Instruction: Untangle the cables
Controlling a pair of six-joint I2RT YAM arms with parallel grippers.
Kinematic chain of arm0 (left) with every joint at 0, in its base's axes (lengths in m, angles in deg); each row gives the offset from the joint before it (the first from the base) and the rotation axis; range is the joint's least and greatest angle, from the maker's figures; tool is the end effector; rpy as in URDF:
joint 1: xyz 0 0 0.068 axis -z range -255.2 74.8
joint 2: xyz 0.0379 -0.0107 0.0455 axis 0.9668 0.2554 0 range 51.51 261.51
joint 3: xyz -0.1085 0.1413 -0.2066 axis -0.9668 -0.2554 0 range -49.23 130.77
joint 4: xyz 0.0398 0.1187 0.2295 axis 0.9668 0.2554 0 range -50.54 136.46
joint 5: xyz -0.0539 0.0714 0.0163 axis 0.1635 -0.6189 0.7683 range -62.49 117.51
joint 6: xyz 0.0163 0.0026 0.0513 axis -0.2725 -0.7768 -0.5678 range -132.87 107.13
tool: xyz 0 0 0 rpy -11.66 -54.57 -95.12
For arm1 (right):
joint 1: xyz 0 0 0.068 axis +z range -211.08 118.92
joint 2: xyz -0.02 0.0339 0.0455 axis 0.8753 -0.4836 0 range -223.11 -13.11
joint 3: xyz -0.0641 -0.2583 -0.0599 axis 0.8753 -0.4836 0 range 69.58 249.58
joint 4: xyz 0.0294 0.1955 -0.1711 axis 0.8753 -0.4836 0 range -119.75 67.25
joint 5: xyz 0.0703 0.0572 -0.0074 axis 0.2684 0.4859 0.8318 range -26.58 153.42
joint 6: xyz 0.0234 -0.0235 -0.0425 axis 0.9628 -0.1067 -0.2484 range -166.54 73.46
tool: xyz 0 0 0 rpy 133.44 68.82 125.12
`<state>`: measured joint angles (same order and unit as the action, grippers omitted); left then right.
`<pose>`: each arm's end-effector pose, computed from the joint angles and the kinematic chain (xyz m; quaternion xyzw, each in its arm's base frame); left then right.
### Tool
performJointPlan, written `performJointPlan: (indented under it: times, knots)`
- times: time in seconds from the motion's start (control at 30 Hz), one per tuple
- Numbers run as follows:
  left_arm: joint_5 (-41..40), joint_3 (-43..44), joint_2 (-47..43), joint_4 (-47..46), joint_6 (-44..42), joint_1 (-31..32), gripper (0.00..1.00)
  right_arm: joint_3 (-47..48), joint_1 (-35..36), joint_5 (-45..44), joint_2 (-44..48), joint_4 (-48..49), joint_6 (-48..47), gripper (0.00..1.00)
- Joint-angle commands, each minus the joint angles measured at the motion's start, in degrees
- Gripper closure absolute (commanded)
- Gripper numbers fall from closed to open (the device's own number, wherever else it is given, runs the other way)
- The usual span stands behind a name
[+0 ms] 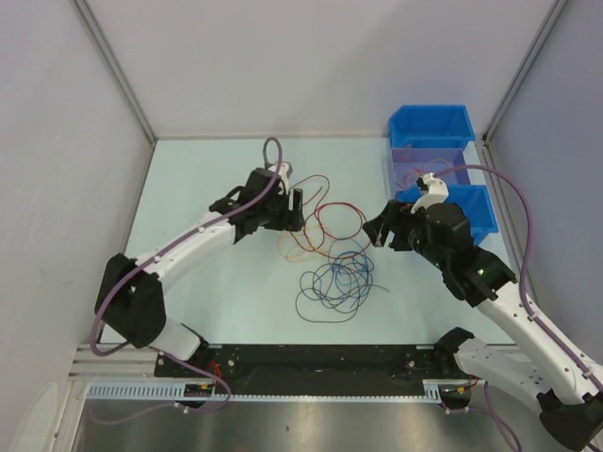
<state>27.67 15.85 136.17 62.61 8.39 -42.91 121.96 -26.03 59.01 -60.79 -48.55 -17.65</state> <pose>0.2763 -0.1747 0.2764 0.0887 0.9118 -0.1817 0.3573 0.1520 0.1033 0.3491 -0.0225 0.8240 0.2724 0.4963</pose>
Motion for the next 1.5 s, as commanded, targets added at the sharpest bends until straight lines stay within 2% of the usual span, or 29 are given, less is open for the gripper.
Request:
performJointPlan:
  times: [0.0, 0.23, 0.77, 0.87, 1.07, 1.13, 1.23, 1.27, 1.3, 1.47]
  knots:
    - [-8.24, -1.8, 3.66, -1.18, -1.13, 1.89, 0.23, 0.09, 0.2, -1.66, -0.48, 0.14, -0.49, 0.2]
    - [-13.26, -2.33, 9.37, -1.97, -2.8, 6.46, 0.23, -0.09, 0.02, -1.84, -1.54, -0.21, -1.55, 0.2]
    - [-12.56, -5.05, 16.06, -4.52, -4.03, 9.37, 0.28, -0.35, -0.77, -1.75, -2.77, -0.39, -2.43, 0.2]
    - [-12.29, -5.23, 16.94, -4.52, -3.94, 9.46, 0.34, -0.44, -0.95, -1.66, -2.94, -0.39, -2.43, 0.2]
    - [-12.56, -5.58, 18.78, -5.14, -3.77, 9.54, 0.53, -0.52, -1.03, -1.4, -3.29, 0.05, -2.34, 0.2]
    - [-12.56, -5.4, 19.31, -4.97, -3.77, 9.54, 0.62, -0.44, -1.03, -1.31, -3.38, 0.05, -2.25, 0.2]
    - [-13.08, -5.23, 20.19, -4.61, -3.41, 9.37, 0.83, -0.52, -1.03, -1.4, -3.56, 0.05, -2.25, 0.2]
    - [-13.17, -5.31, 20.36, -4.53, -3.15, 9.37, 0.97, -0.52, -1.03, -1.4, -3.56, 0.05, -2.25, 0.2]
    - [-13.26, -5.31, 20.54, -4.44, -3.06, 9.37, 1.0, -0.52, -1.12, -1.57, -3.65, -0.12, -2.17, 0.2]
    - [-13.35, -5.4, 18.18, -3.3, -2.27, 9.37, 1.0, -0.52, -1.12, -1.22, -4.17, 0.4, -1.99, 0.2]
